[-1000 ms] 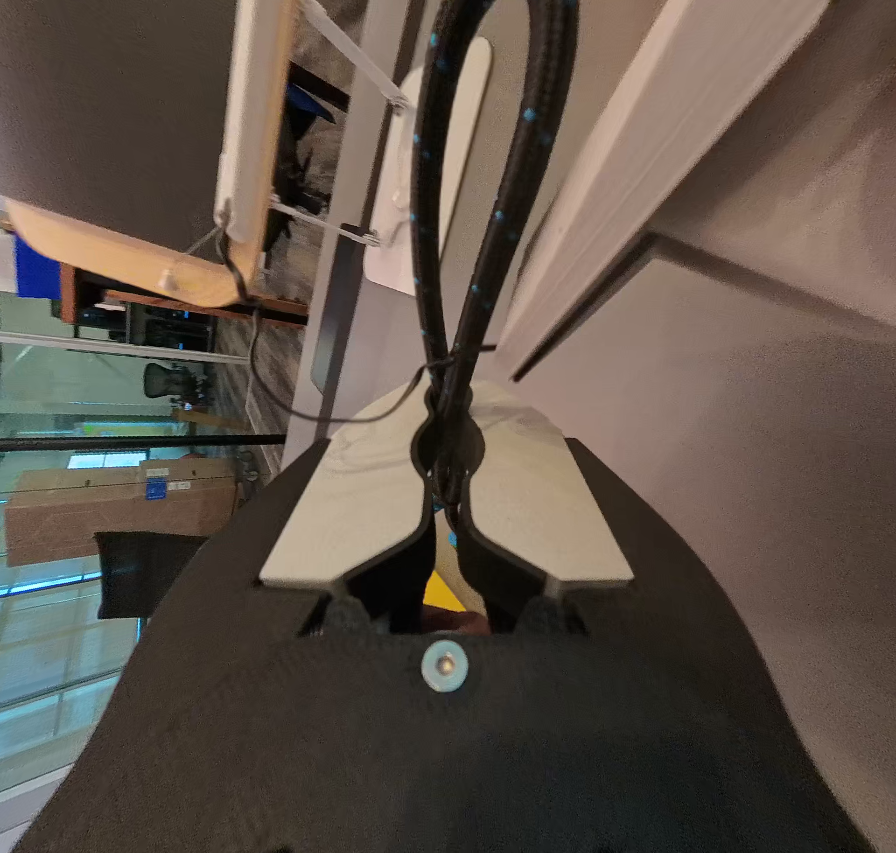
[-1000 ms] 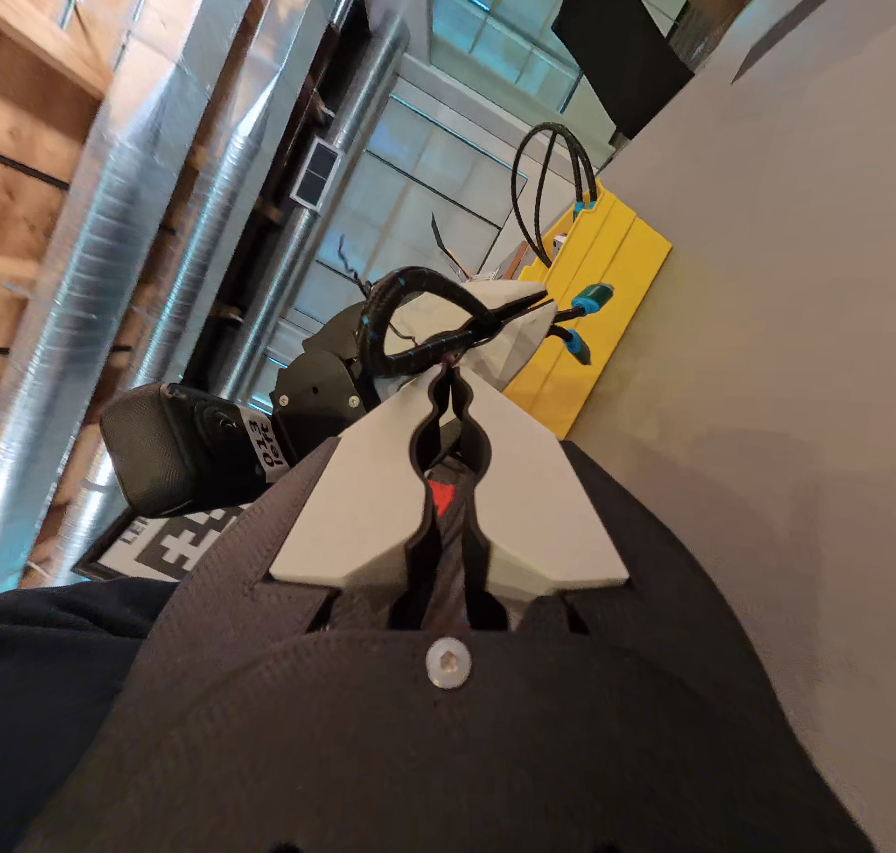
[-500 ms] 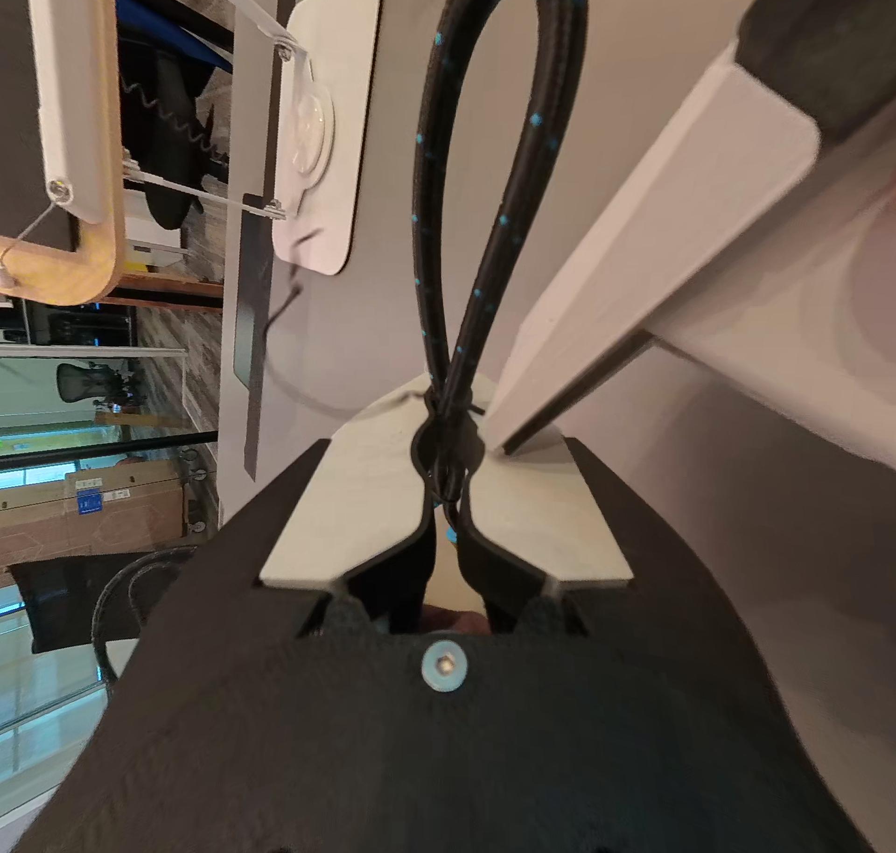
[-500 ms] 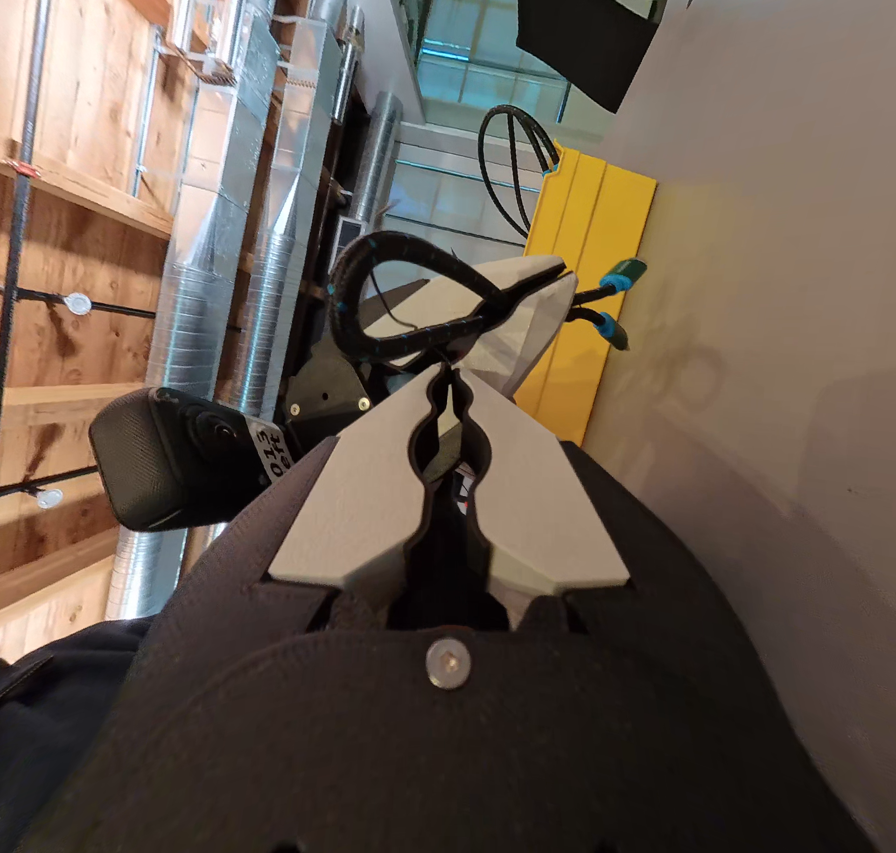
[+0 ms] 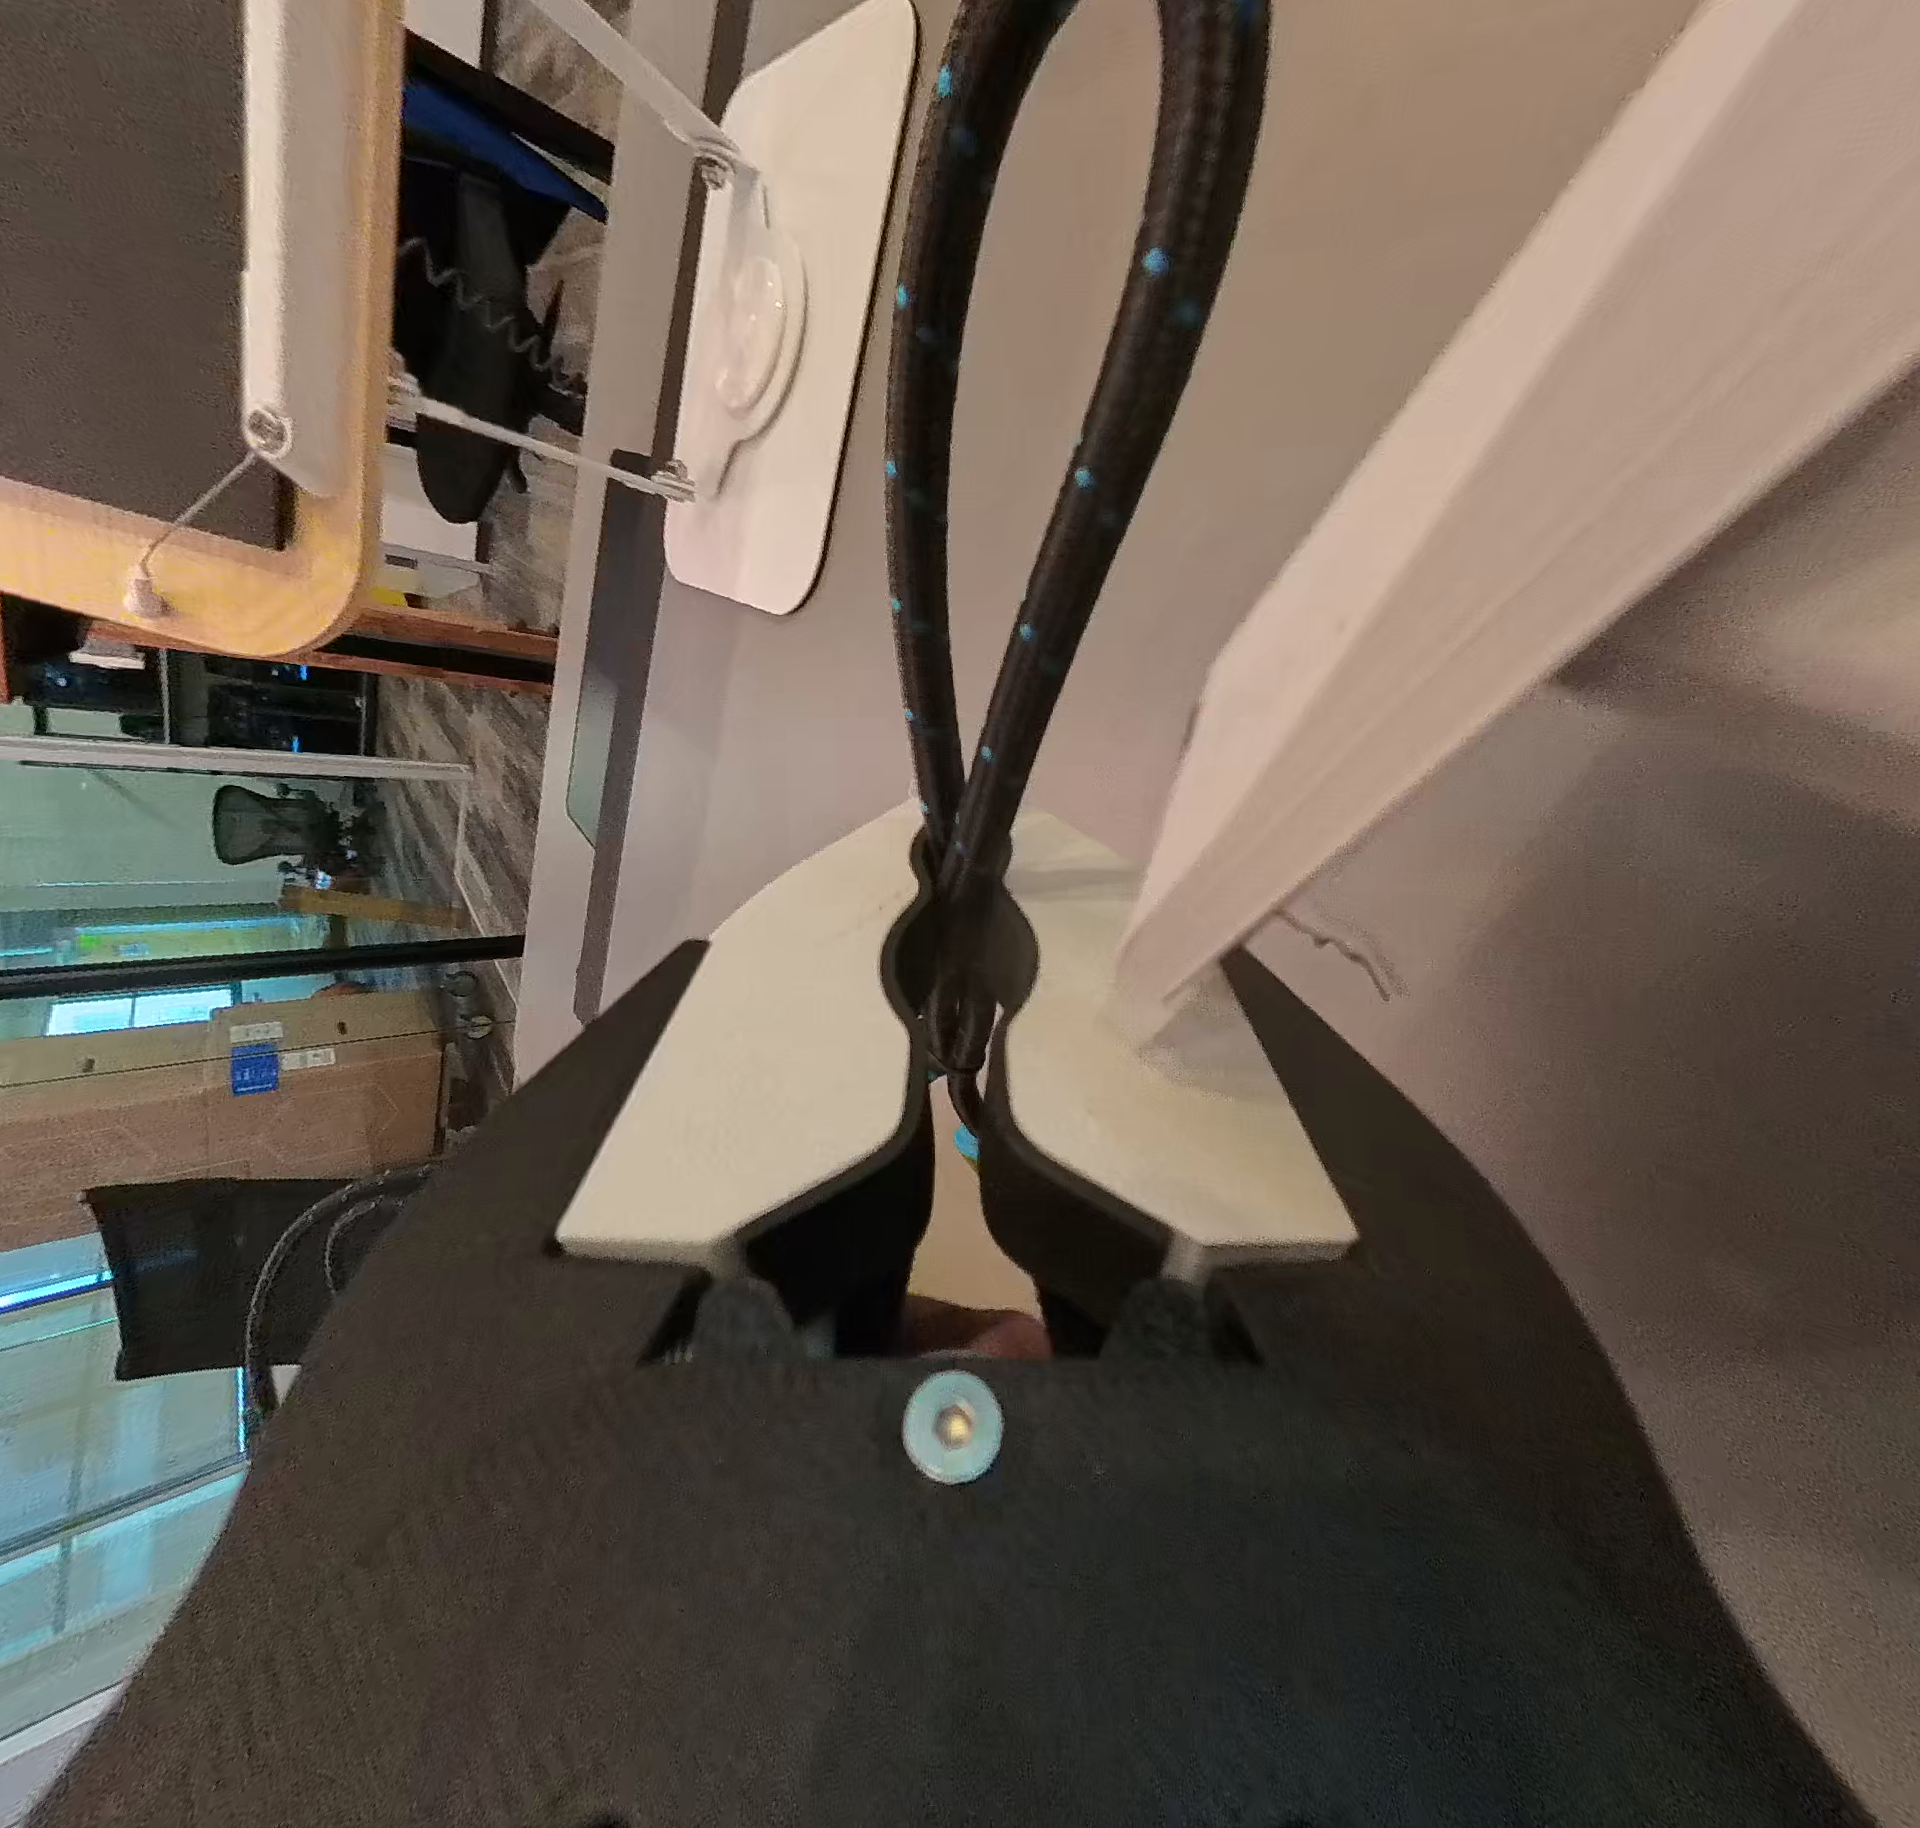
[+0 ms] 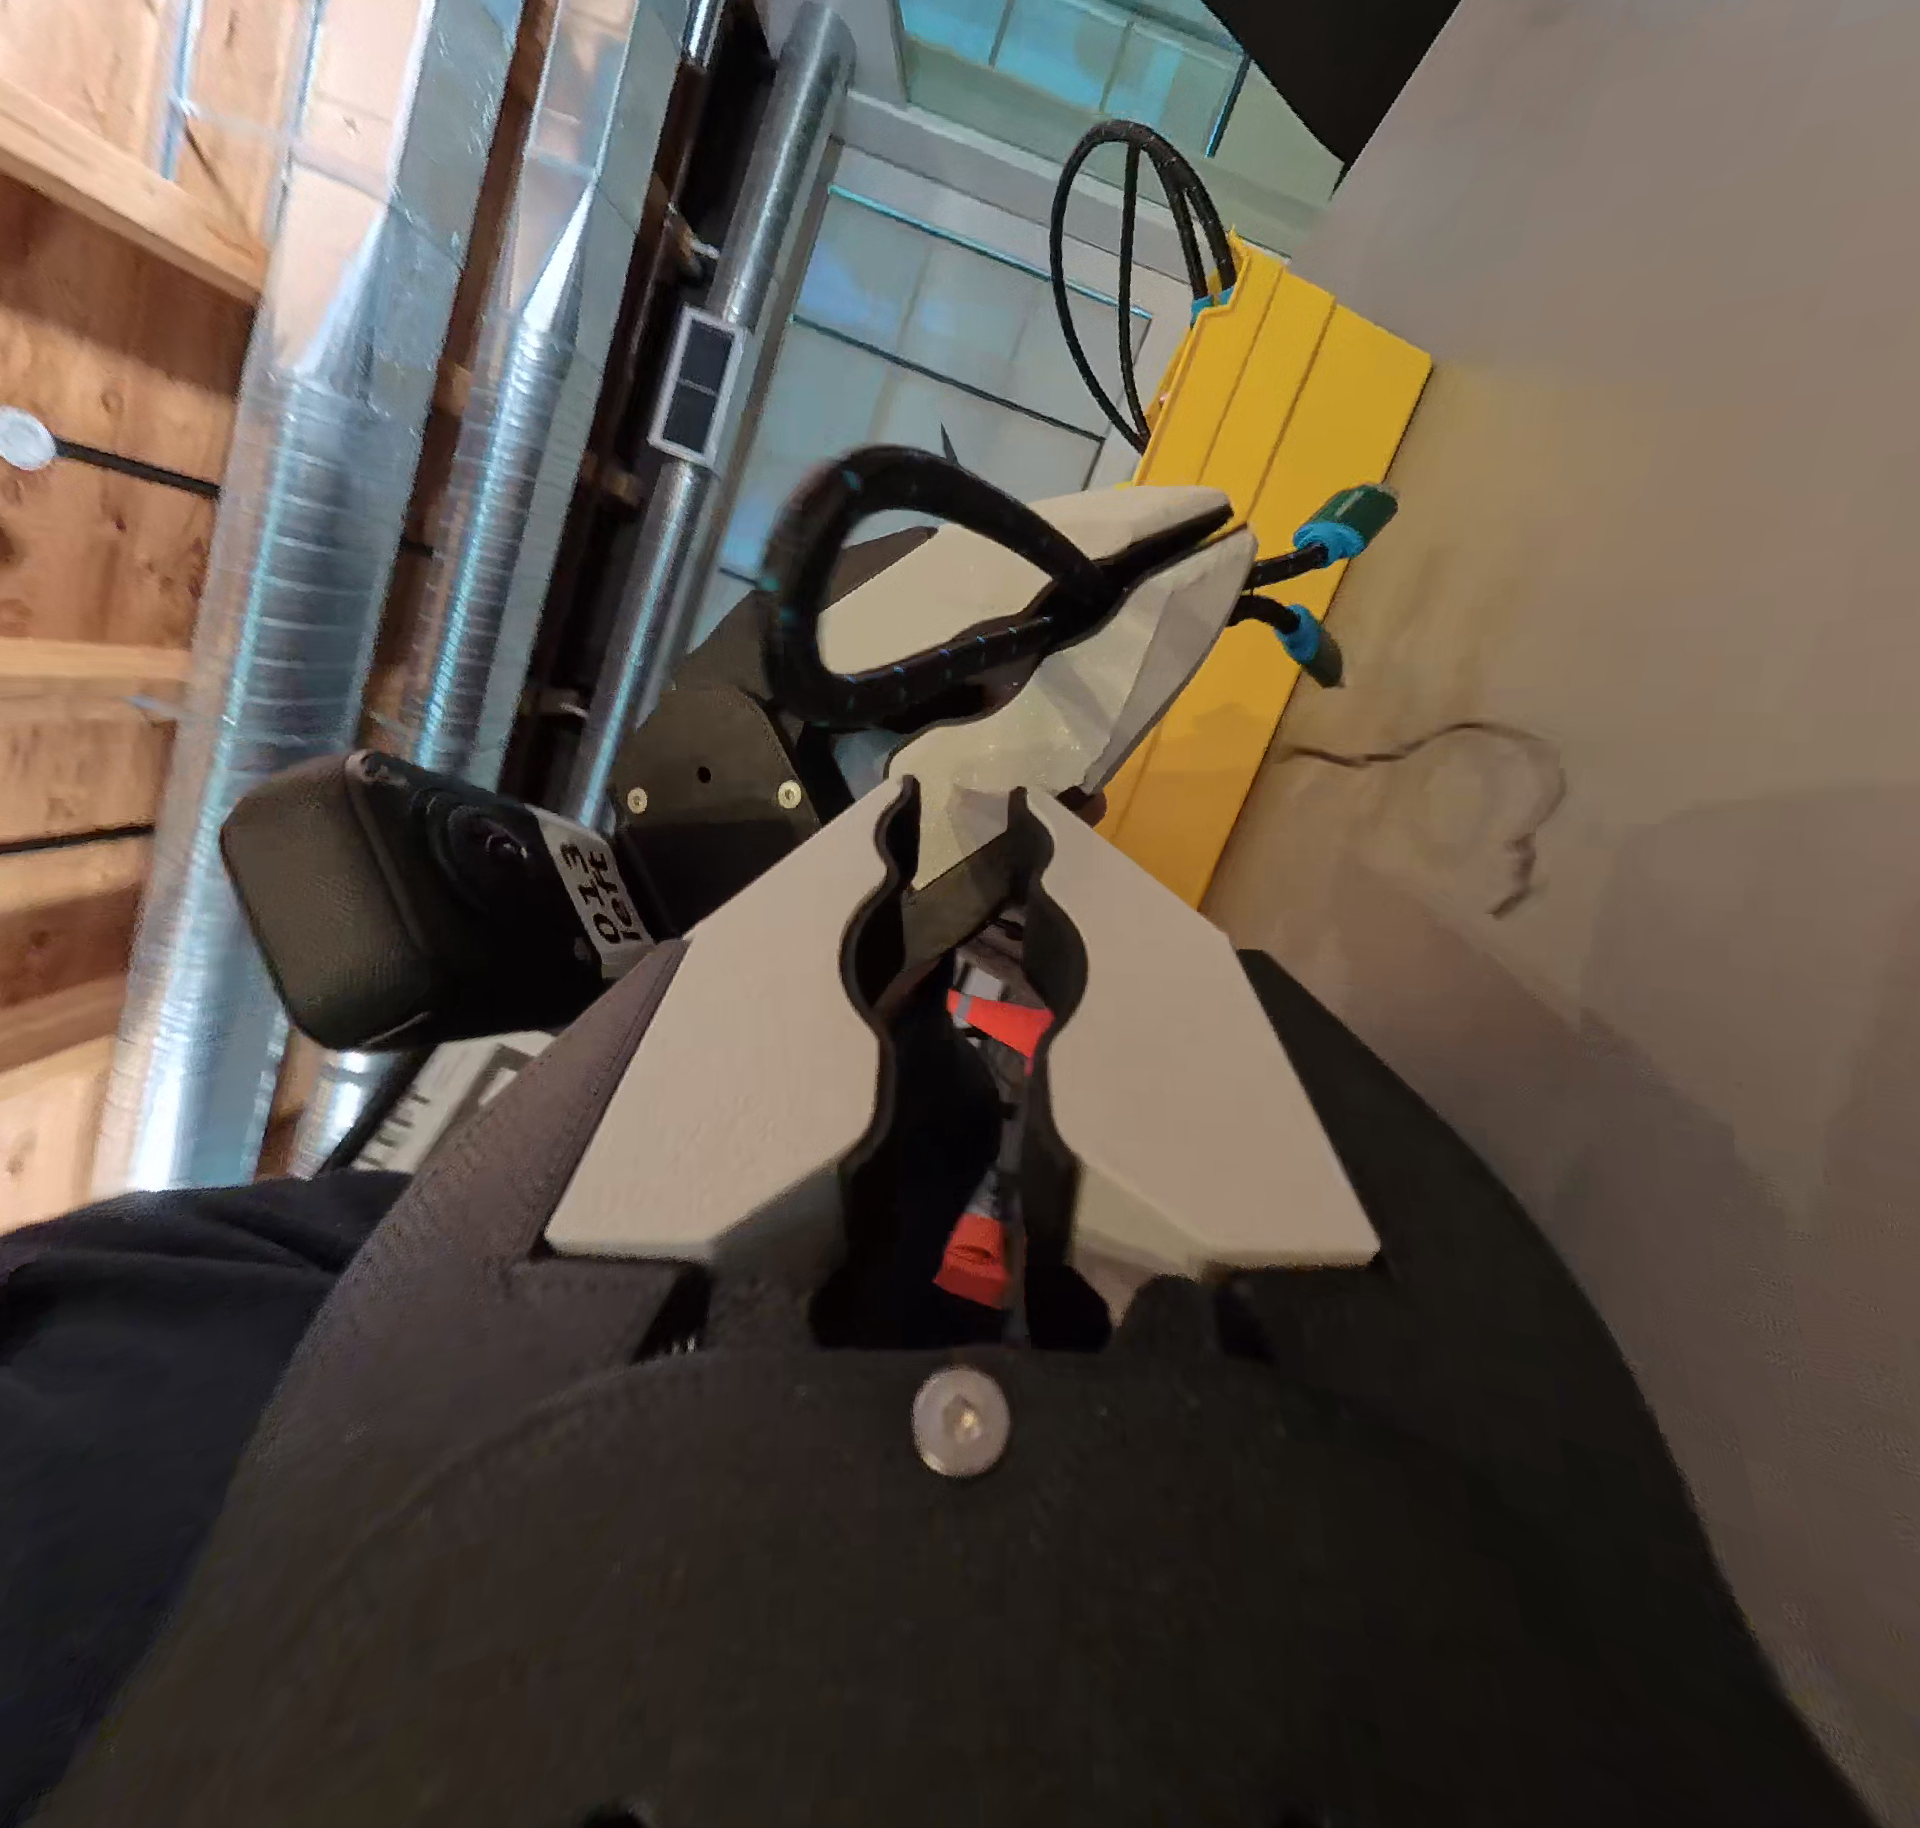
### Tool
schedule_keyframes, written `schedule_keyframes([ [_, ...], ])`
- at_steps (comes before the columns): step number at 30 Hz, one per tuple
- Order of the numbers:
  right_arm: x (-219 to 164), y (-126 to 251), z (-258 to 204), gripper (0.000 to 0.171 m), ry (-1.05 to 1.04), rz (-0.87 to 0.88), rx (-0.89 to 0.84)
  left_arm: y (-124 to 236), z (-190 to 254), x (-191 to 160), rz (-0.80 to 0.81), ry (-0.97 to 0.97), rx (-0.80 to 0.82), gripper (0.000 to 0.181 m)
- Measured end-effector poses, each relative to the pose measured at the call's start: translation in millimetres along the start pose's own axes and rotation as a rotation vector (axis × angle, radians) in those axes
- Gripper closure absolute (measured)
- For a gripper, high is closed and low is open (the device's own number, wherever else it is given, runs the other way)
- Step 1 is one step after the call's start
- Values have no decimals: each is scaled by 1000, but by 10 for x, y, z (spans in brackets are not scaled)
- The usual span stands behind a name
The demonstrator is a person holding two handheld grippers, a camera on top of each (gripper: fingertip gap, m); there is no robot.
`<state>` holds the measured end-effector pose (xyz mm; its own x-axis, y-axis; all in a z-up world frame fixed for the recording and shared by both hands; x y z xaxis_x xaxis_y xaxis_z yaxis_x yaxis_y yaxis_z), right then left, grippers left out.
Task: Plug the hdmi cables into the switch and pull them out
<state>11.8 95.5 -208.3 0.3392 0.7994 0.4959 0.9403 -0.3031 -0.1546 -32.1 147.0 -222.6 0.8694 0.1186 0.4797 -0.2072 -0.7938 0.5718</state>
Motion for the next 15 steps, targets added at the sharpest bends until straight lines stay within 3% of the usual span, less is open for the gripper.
schedule_keyframes([
  [9,178,227,383,124,634,-409,-346,229,-405,-195,-49,84,18,179],
  [15,-88,-108,563,136,881,-725,-294,335,-771,-329,-42,149,57,179],
])
Point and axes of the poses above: each gripper's, where its closed fingertips meet, y back along the fingers, x out of its top, z = x × y across the jaws, the point moved 3 cm from there along y, back along the fingers, and after that the axes turned 10 degrees about y, right-handed, at the moved point
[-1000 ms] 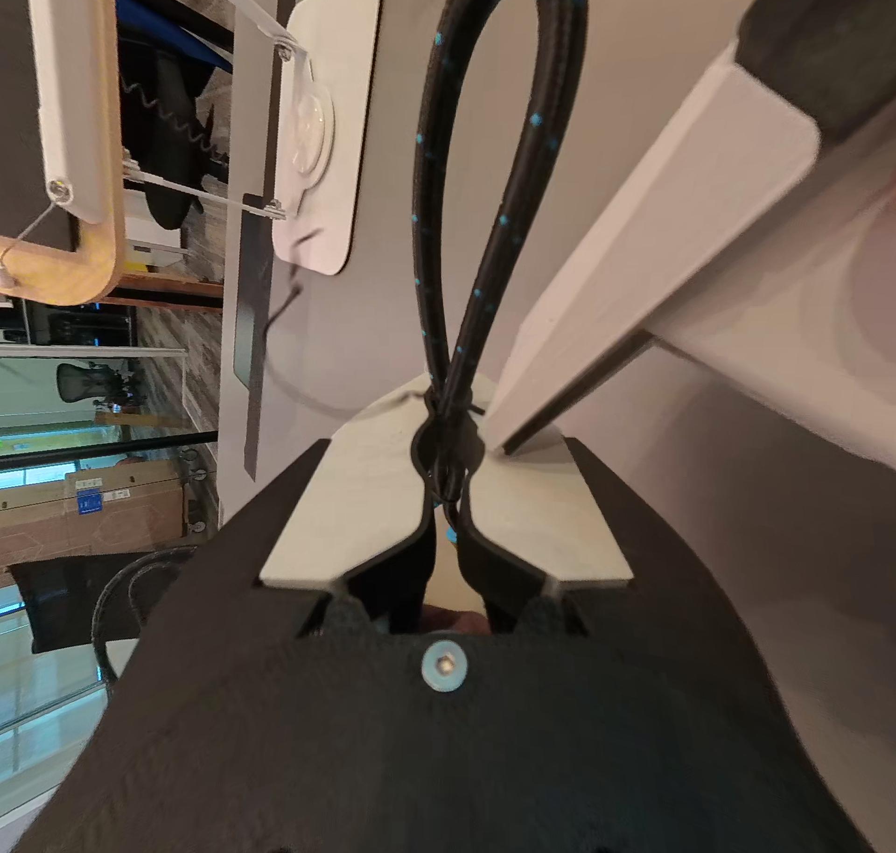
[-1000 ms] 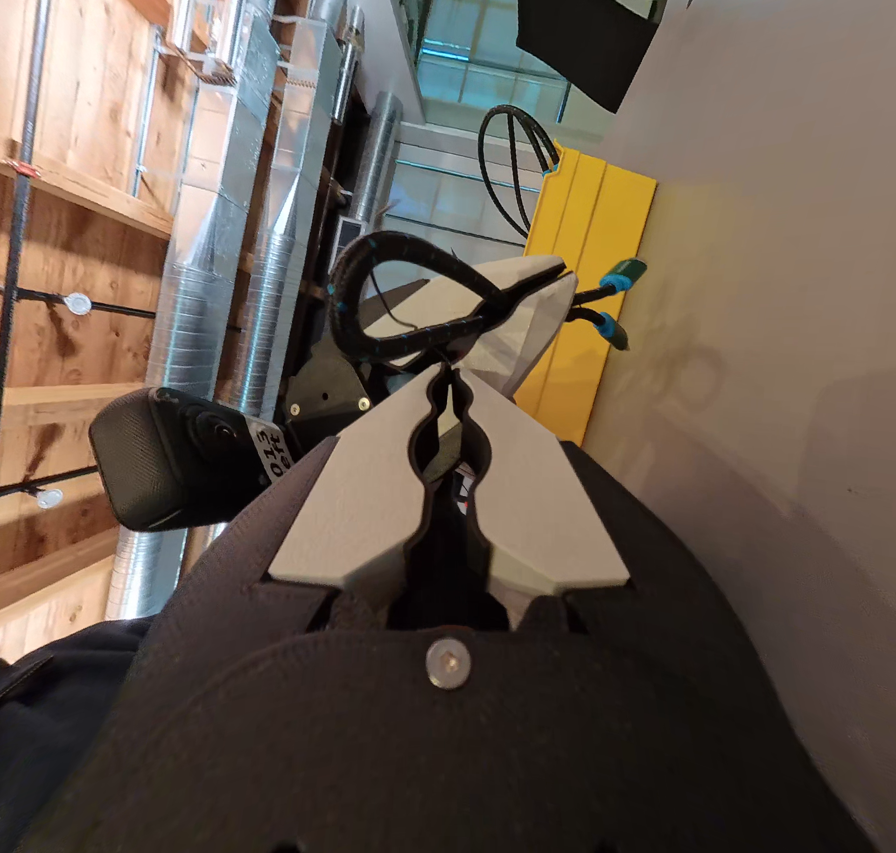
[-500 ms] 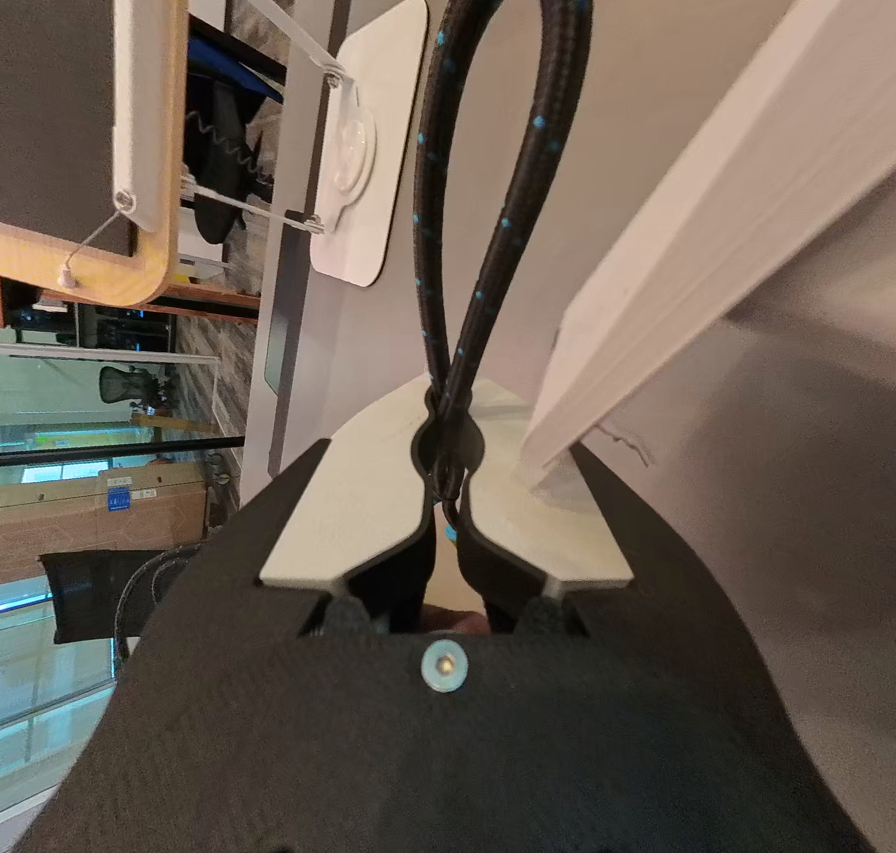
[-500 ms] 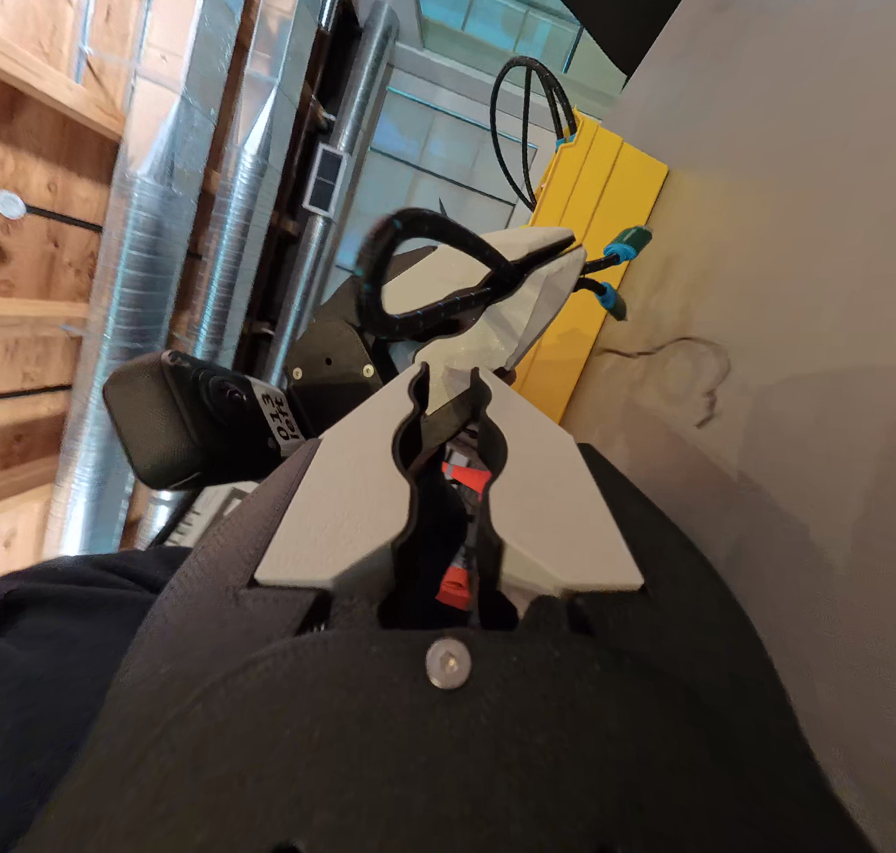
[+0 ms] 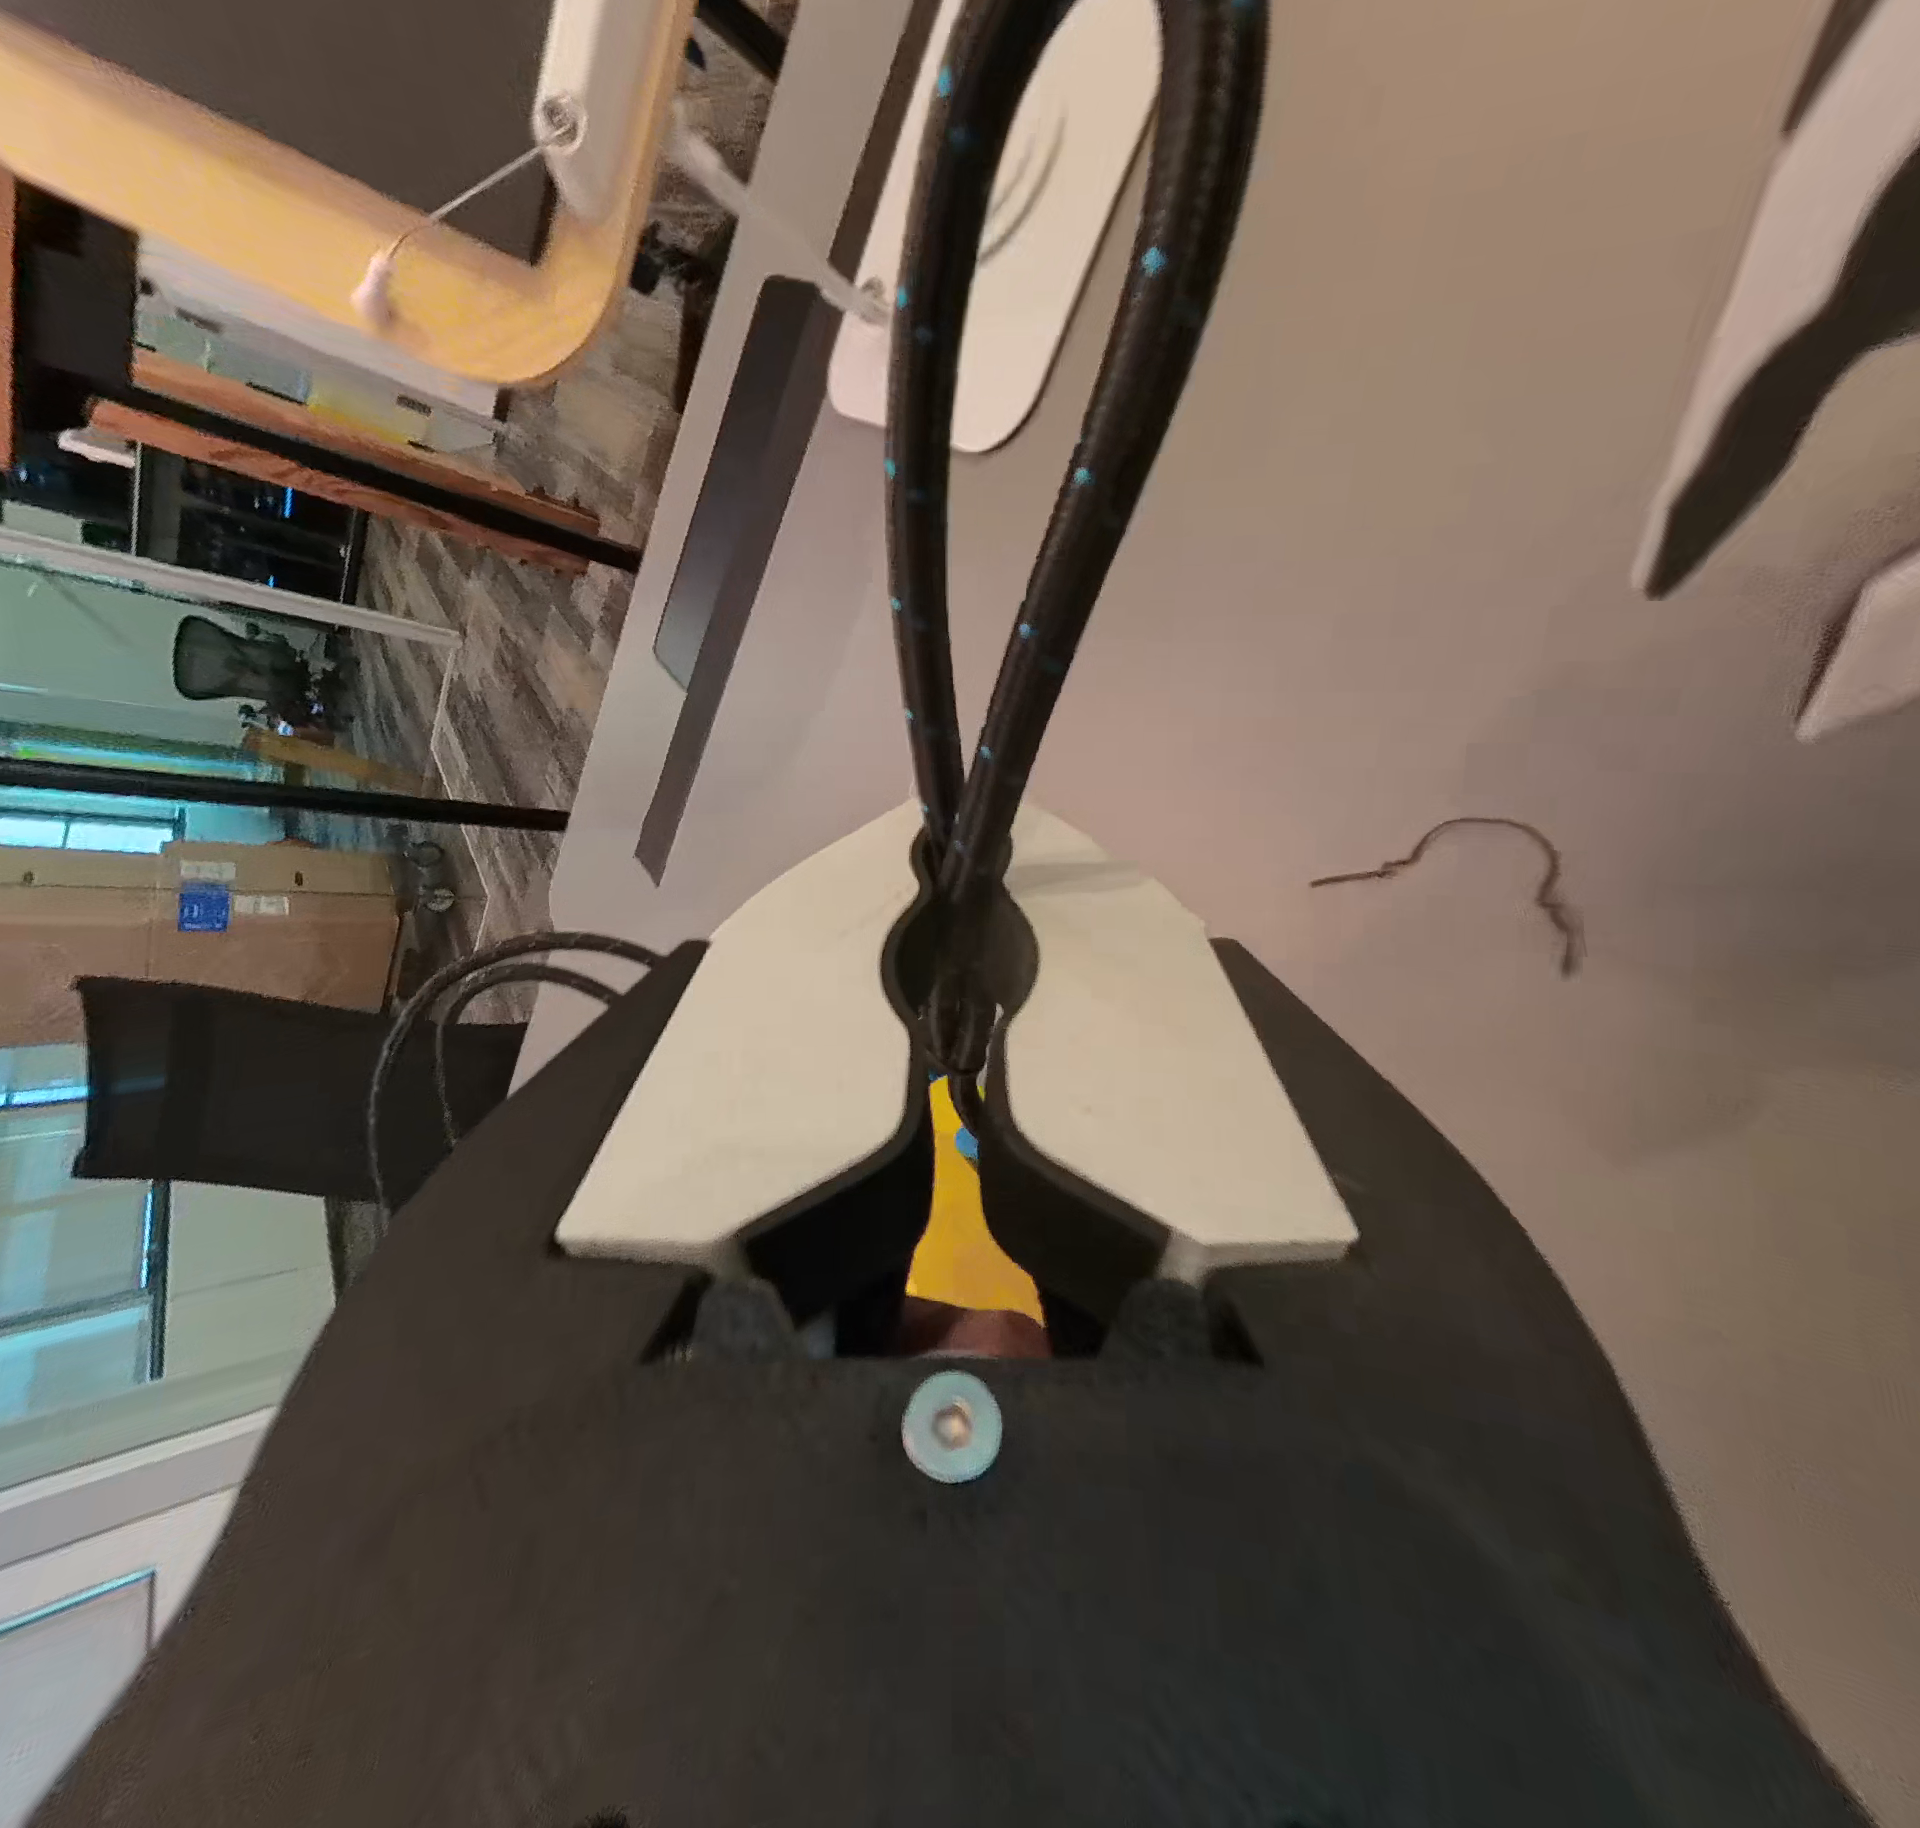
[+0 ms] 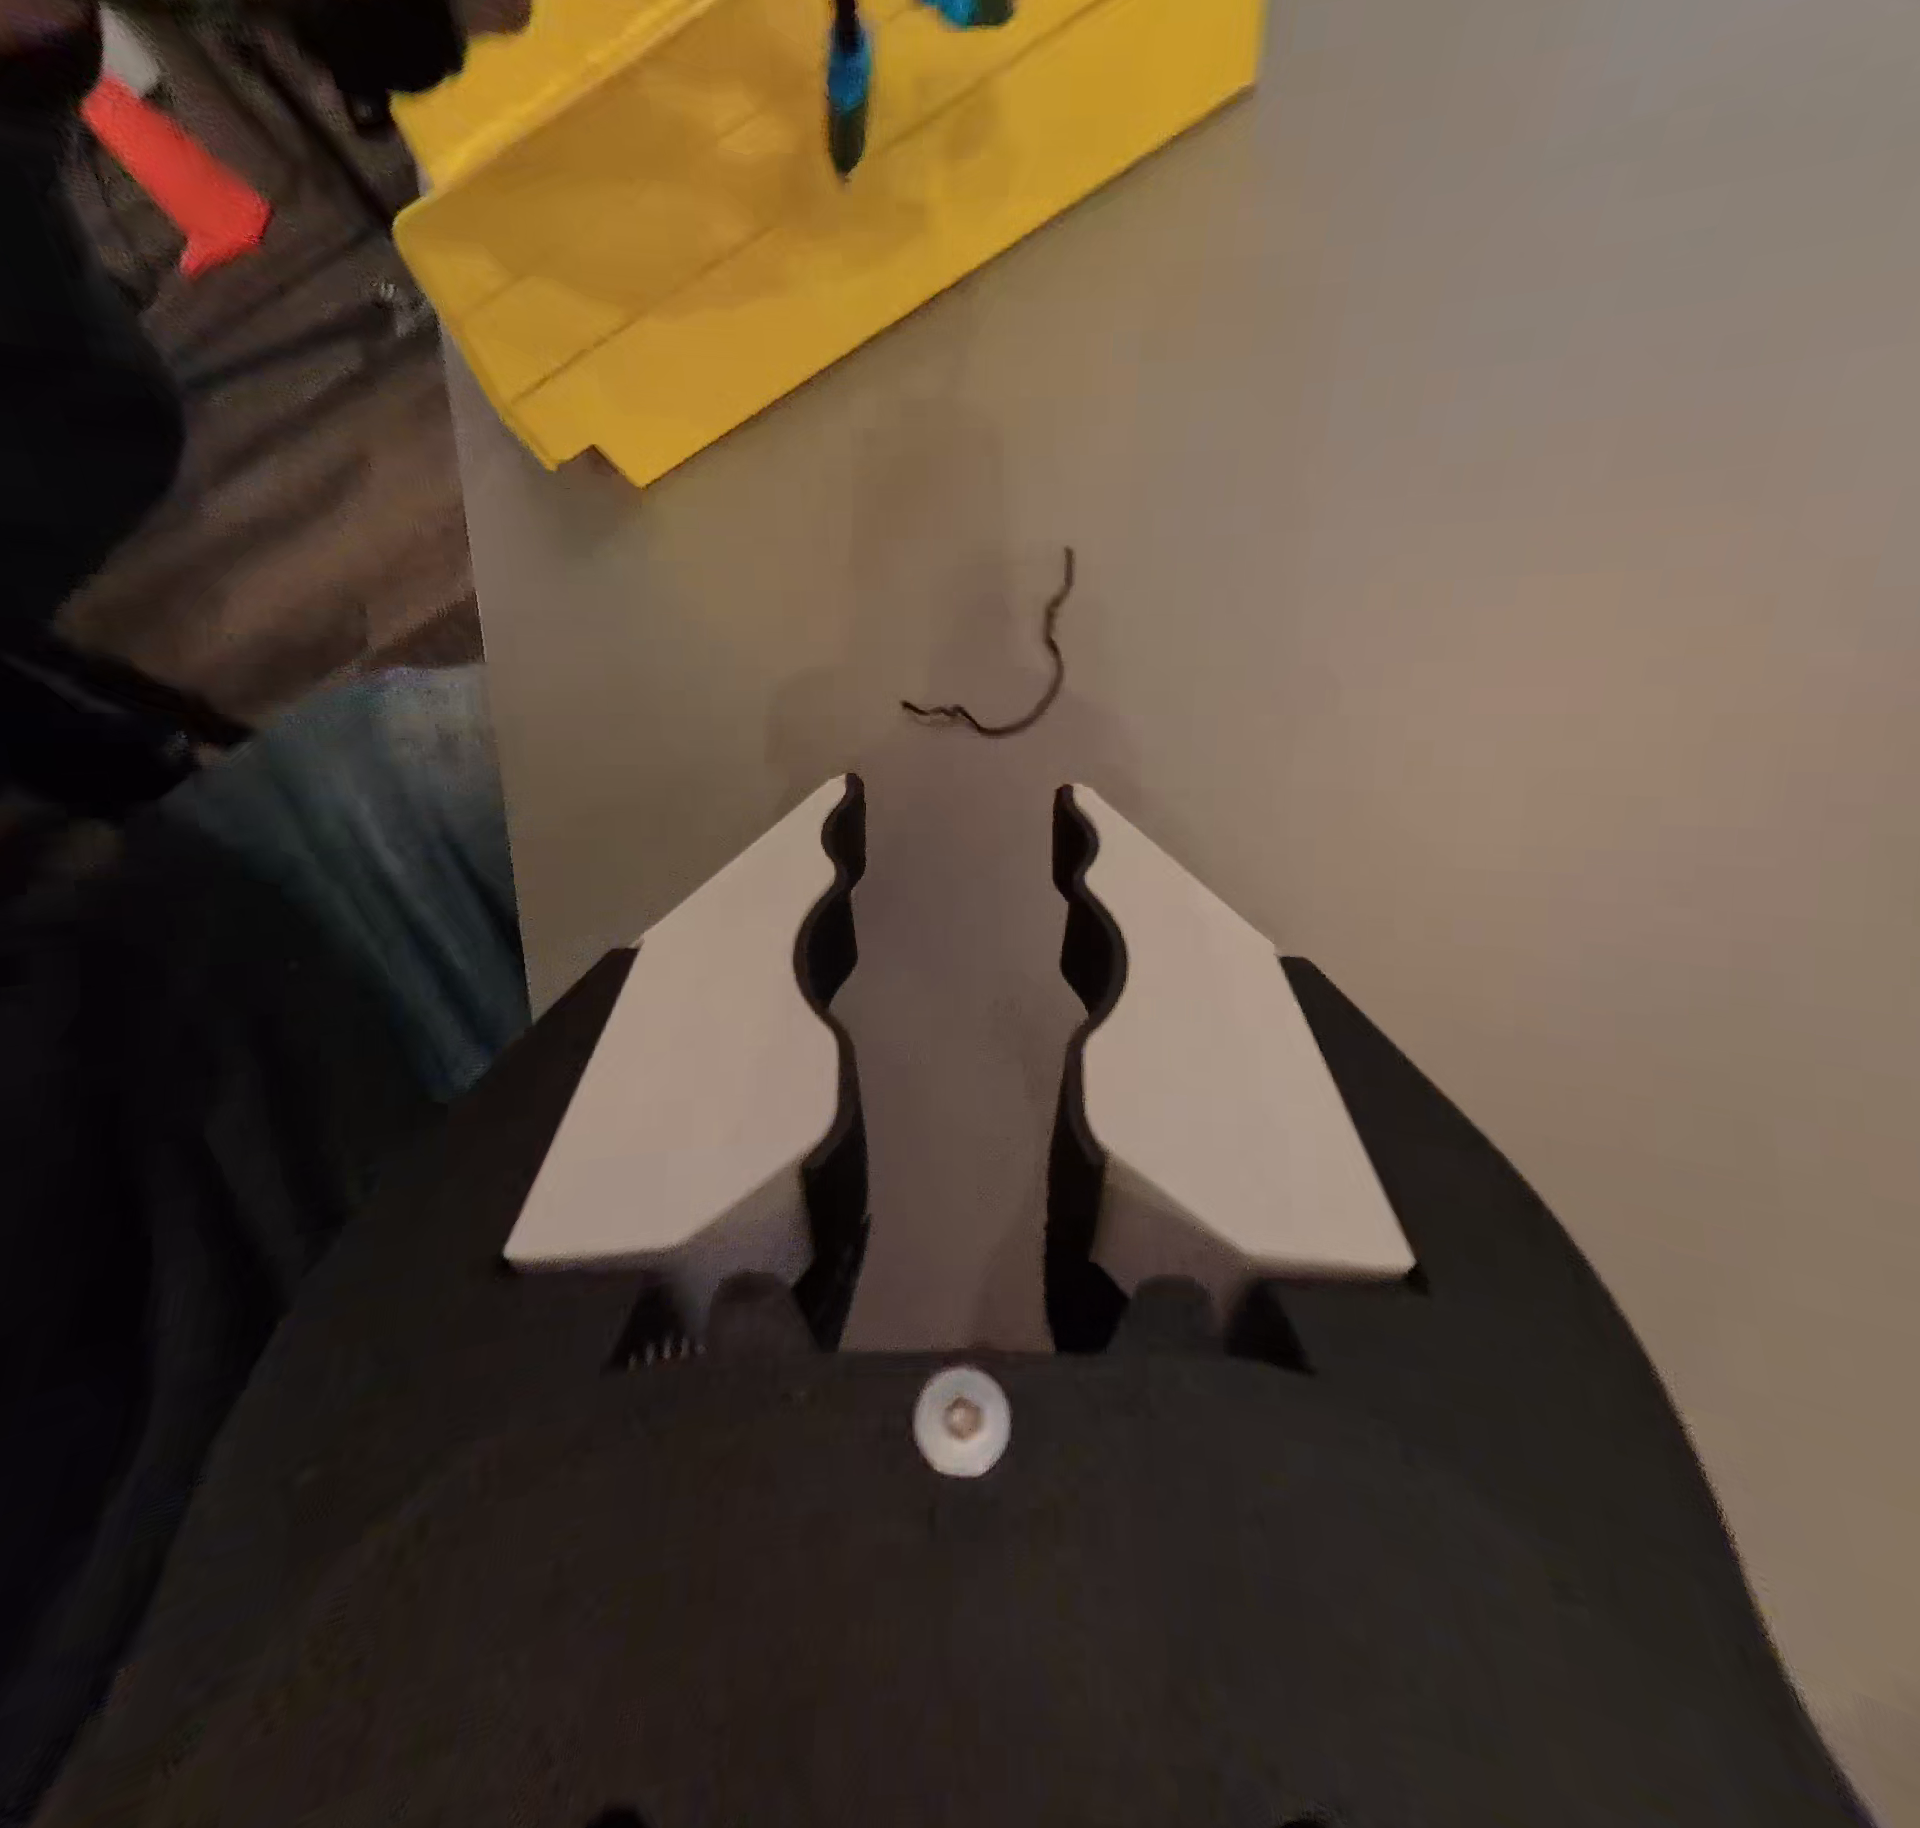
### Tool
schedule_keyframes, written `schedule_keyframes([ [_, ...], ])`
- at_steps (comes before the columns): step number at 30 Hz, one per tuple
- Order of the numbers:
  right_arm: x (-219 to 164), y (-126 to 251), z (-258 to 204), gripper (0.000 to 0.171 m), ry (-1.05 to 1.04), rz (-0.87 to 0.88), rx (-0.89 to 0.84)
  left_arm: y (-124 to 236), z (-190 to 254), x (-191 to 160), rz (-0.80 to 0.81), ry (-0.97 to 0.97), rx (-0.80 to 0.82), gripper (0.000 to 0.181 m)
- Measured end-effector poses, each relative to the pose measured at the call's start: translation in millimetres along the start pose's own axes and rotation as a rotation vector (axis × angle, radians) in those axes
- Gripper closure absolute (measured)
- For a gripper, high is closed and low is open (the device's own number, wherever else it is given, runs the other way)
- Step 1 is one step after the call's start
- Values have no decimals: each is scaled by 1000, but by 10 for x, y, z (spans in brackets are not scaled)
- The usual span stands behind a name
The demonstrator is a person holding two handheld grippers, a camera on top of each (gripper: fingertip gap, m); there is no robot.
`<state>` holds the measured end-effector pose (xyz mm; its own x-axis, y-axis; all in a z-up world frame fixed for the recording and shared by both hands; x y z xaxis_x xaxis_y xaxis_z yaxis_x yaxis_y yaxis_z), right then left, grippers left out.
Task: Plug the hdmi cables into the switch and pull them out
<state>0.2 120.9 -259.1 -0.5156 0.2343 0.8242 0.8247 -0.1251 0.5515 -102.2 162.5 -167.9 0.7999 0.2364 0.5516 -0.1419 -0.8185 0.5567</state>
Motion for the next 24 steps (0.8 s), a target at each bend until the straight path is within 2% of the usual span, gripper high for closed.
schedule_keyframes([
  [3,42,-225,70,142,124,-79,-43,38,-147,-43,2,24,21,179],
  [7,-9,-531,173,143,108,-198,-34,53,-204,-80,1,34,29,179],
  [12,-45,-726,166,163,101,-245,-55,31,-228,-131,-7,38,25,179],
  [13,-42,-738,161,171,104,-244,-53,28,-240,-138,-7,41,27,179],
  [18,20,-702,222,171,153,-219,-72,46,-292,-154,-1,53,29,179],
  [24,279,-364,290,171,203,-88,-68,62,-327,-169,5,64,17,179],
])
Point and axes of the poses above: each gripper's, where its closed fingertips meet, y back along the fingers, x out of its top, z = x × y across the jaws, the point moved 3 cm from there along y, back along the fingers, and after that the axes turned 10 degrees about y, right-handed, at the moved point
